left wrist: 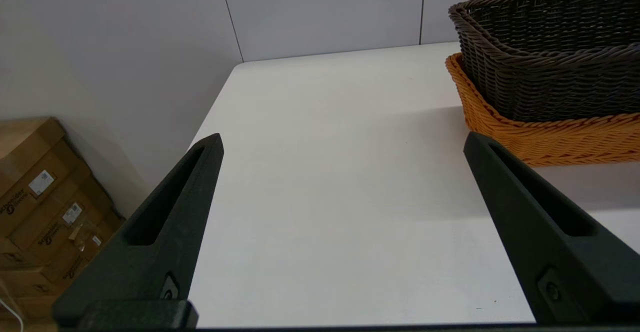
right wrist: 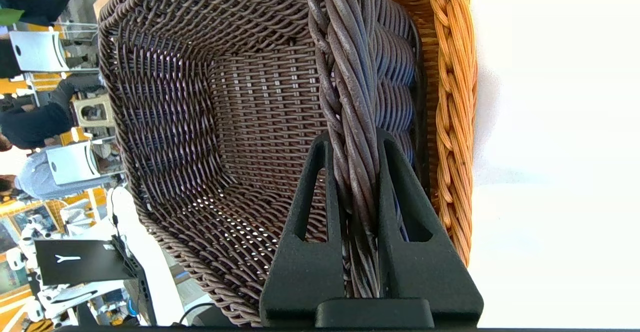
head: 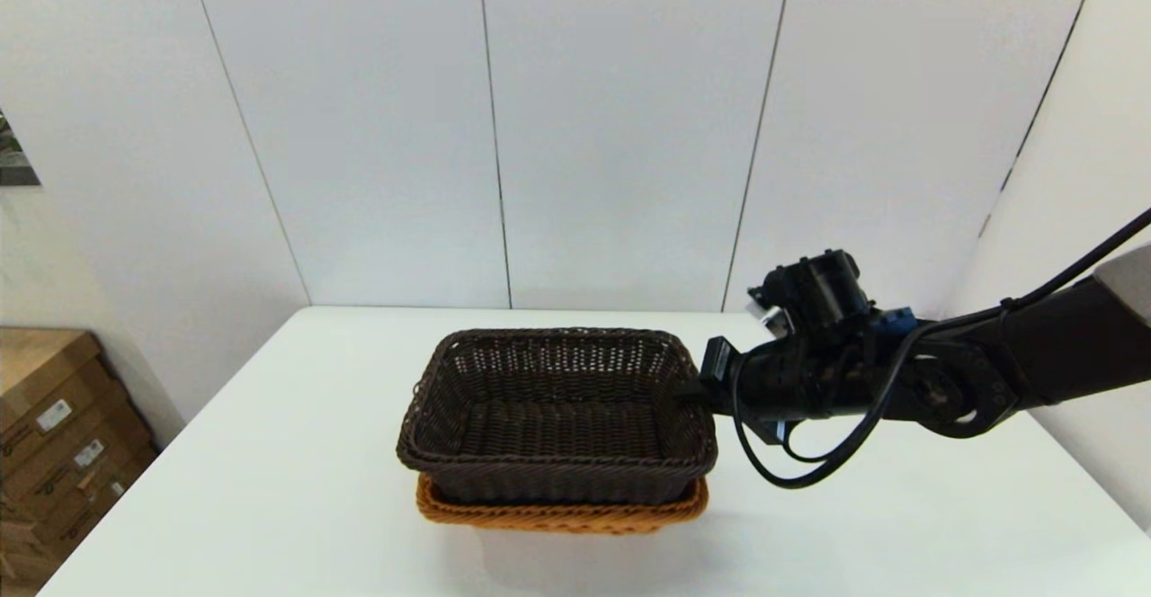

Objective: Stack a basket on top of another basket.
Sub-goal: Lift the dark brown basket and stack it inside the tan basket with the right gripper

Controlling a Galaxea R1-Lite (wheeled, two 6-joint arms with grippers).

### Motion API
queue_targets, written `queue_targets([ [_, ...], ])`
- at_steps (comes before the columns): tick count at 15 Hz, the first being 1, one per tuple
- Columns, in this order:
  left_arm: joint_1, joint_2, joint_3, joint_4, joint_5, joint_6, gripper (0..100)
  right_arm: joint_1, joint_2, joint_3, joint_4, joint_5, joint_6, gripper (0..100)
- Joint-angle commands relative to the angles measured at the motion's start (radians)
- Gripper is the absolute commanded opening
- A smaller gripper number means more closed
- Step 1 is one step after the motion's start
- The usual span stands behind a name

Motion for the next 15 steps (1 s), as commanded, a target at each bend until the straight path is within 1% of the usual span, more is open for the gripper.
queue_targets([
  [1,0.0,0.001,0.0,0.0,0.0,0.001,100,0.0,0.006,0.0,-0.004,0.001,0.005,0],
  [4,0.0,0.001,0.0,0.0,0.0,0.001,100,0.001,0.012,0.005,-0.039,-0.002,0.005,0],
  [15,0.002,0.001,0.0,0.0,0.0,0.001,100,0.001,0.014,0.011,-0.042,-0.003,0.005,0],
])
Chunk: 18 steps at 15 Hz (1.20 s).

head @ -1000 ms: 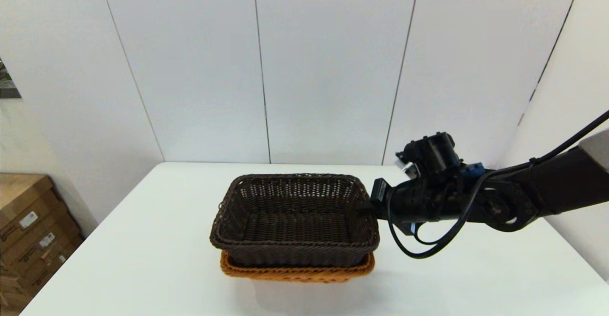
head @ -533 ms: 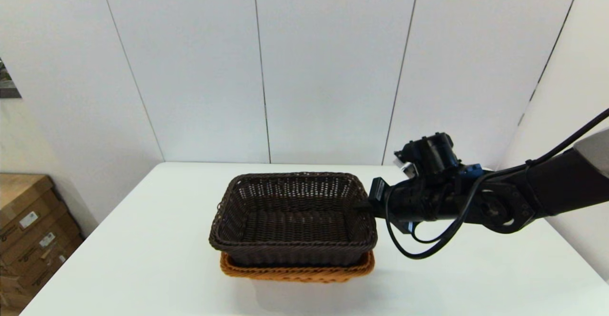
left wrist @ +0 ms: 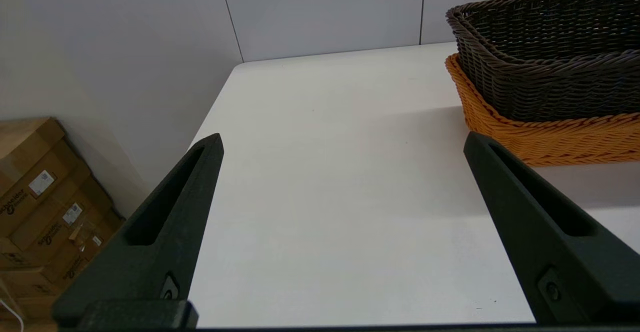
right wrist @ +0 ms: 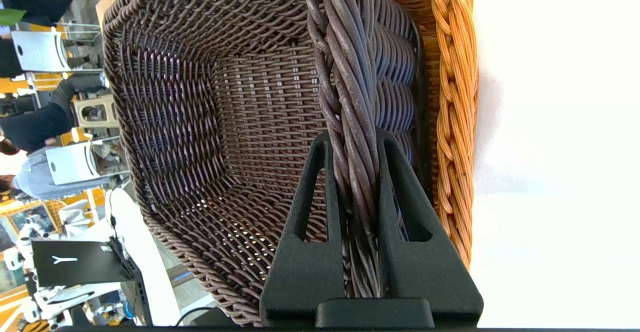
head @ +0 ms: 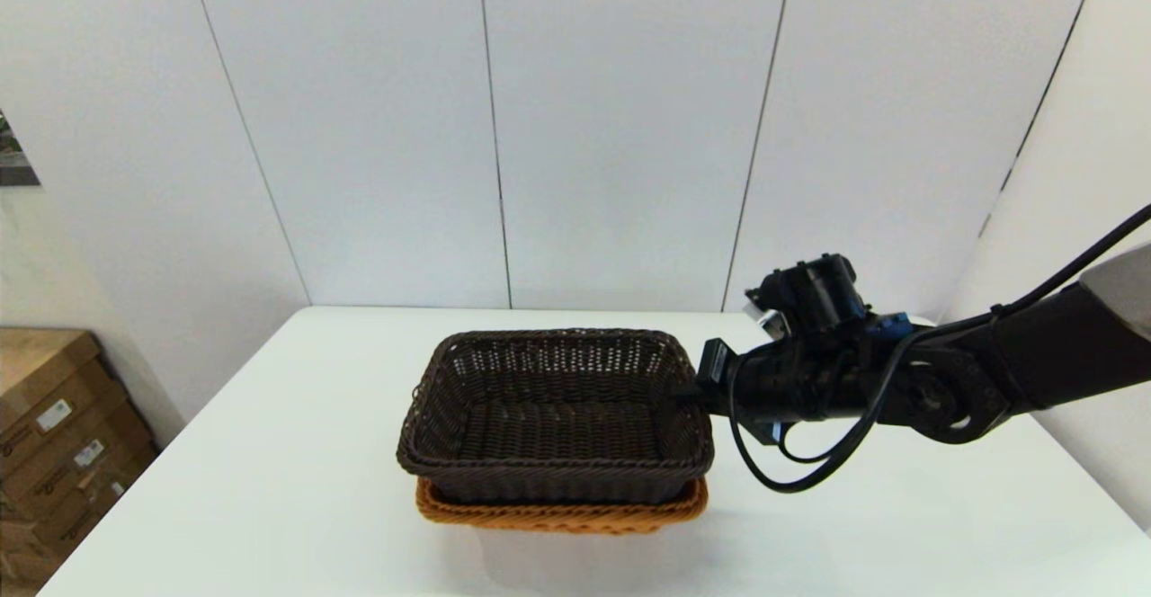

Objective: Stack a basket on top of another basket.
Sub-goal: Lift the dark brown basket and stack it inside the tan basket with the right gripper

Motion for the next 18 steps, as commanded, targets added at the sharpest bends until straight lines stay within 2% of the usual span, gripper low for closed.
queue_targets([
  [1,-0.001,0.001,0.0,0.0,0.0,0.0,100,0.001,0.003,-0.001,0.0,-0.001,0.004,0],
  [2,0.001,0.001,0.0,0.0,0.0,0.0,100,0.001,0.001,0.002,-0.002,-0.002,0.001,0],
  [4,-0.001,0.001,0.0,0.0,0.0,0.0,100,0.001,0.001,0.008,-0.002,-0.001,-0.046,0],
  [14,-0.001,0.001,0.0,0.0,0.0,0.0,100,0.001,-0.002,0.015,-0.003,-0.004,-0.049,0],
  [15,0.001,0.001,0.0,0.0,0.0,0.0,100,0.004,0.0,0.018,-0.003,-0.01,-0.049,100],
  [18,0.001,0.001,0.0,0.0,0.0,0.0,100,0.004,-0.004,0.02,-0.003,-0.007,-0.046,100],
])
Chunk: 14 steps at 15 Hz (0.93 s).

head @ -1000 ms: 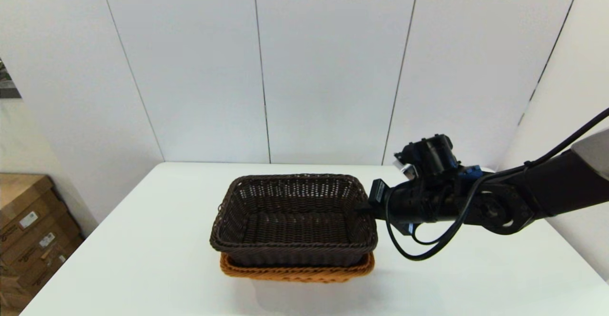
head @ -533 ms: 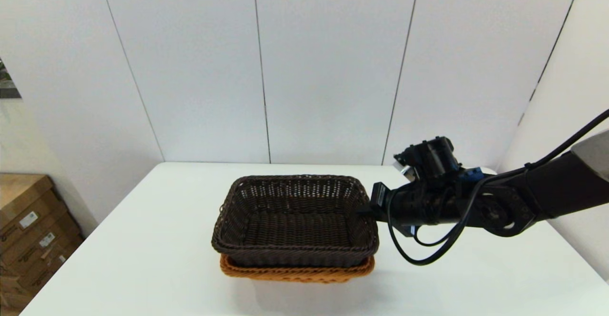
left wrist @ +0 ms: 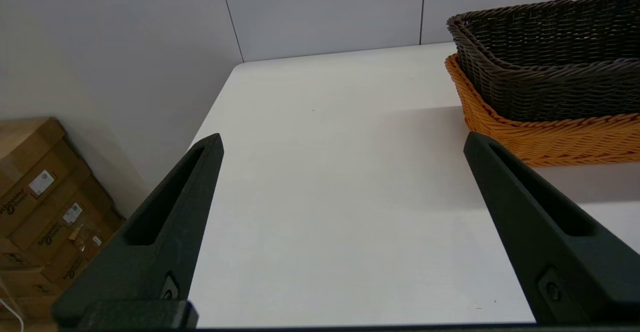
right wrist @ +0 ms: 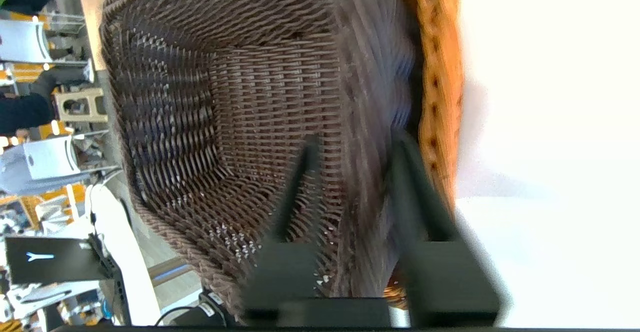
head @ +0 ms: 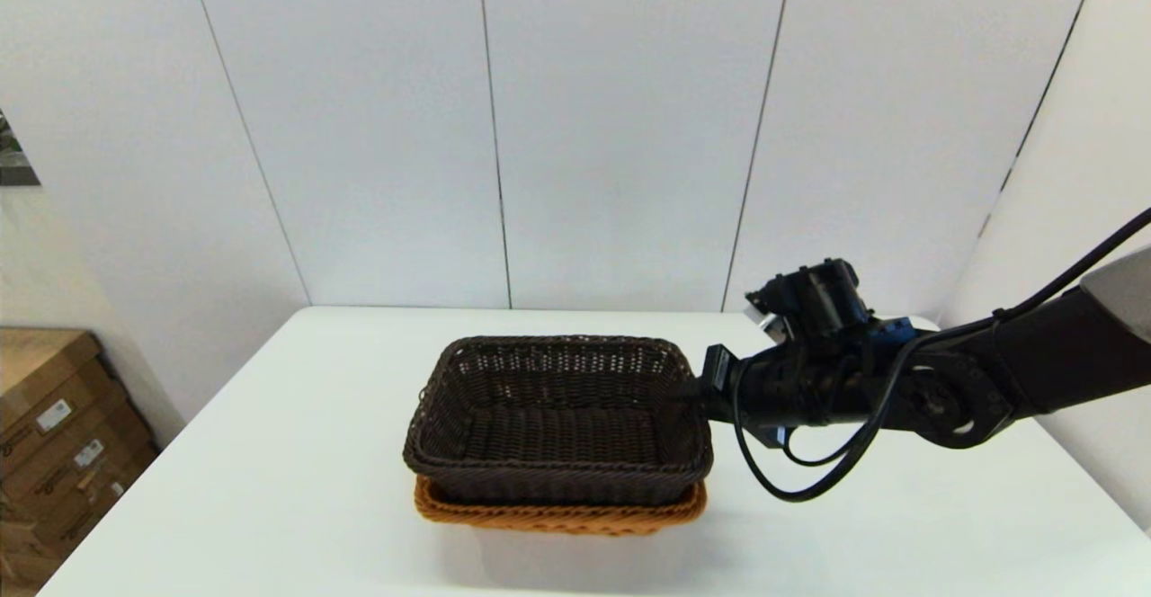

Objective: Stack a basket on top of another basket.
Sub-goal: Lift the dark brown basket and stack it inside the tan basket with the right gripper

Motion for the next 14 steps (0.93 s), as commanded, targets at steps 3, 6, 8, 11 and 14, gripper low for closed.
queue_targets([
  [3,0.001,0.001,0.0,0.0,0.0,0.0,100,-0.001,-0.004,0.002,0.0,0.003,0.006,100],
  [6,0.0,0.001,0.0,0.0,0.0,0.0,100,-0.001,-0.009,0.001,0.0,-0.005,0.005,100],
  [8,0.0,0.001,0.0,0.0,0.0,0.0,100,-0.01,-0.026,-0.015,0.0,-0.009,0.002,100],
  [11,0.001,0.001,0.0,0.0,0.0,0.0,100,-0.014,-0.05,-0.067,0.011,-0.057,-0.093,100],
  [14,0.0,0.001,0.0,0.0,0.0,0.0,100,-0.027,-0.07,-0.133,0.041,-0.129,-0.264,100],
])
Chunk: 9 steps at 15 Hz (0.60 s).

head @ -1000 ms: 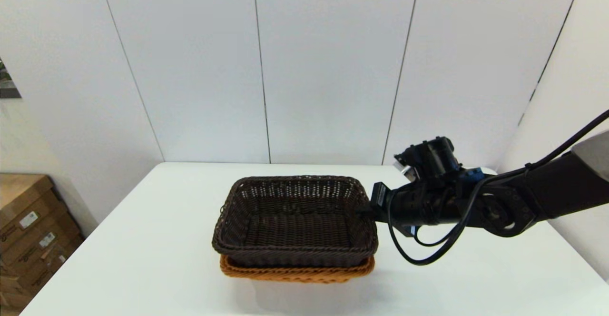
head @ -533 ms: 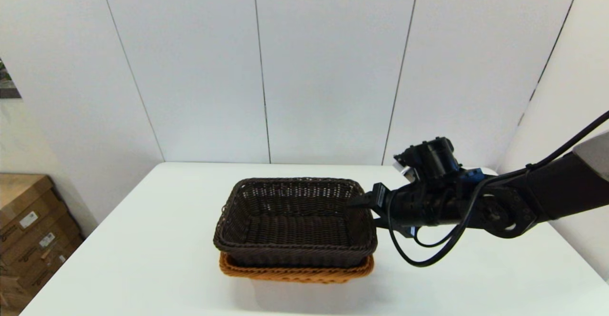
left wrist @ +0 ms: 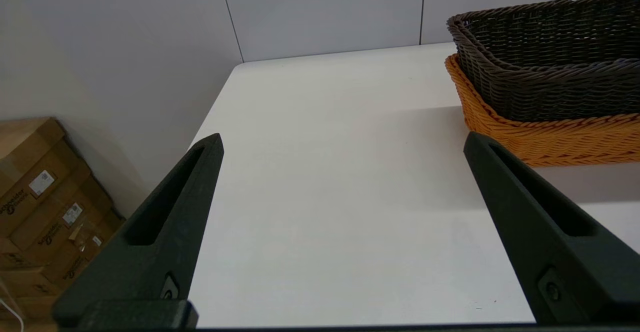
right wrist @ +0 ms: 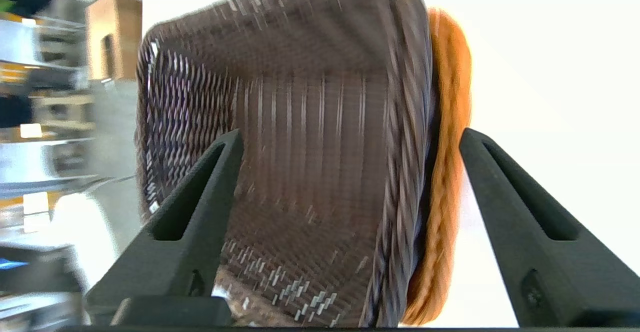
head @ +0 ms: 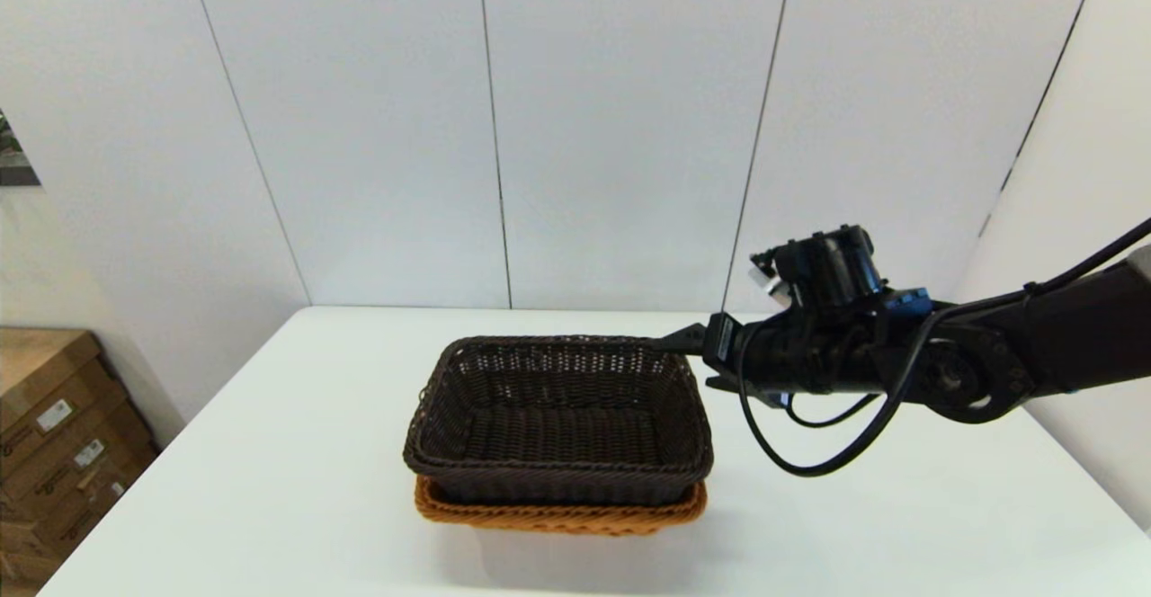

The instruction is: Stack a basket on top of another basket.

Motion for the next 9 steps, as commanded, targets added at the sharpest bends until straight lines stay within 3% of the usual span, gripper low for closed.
queue_targets([
  [1,-0.001,0.001,0.0,0.0,0.0,0.0,100,-0.016,-0.045,-0.07,0.032,-0.067,-0.2,100],
  [3,0.001,0.001,0.0,0.0,0.0,0.0,100,-0.038,-0.082,-0.101,0.03,-0.124,-0.397,100],
  [5,-0.001,0.001,0.0,0.0,0.0,0.0,100,-0.064,-0.146,-0.118,0.036,-0.148,-0.604,100],
  [7,0.001,0.001,0.0,0.0,0.0,0.0,100,-0.067,-0.221,-0.092,0.033,-0.194,-0.677,100],
  [9,-0.001,0.001,0.0,0.0,0.0,0.0,100,-0.068,-0.299,-0.052,0.05,-0.199,-0.732,100],
])
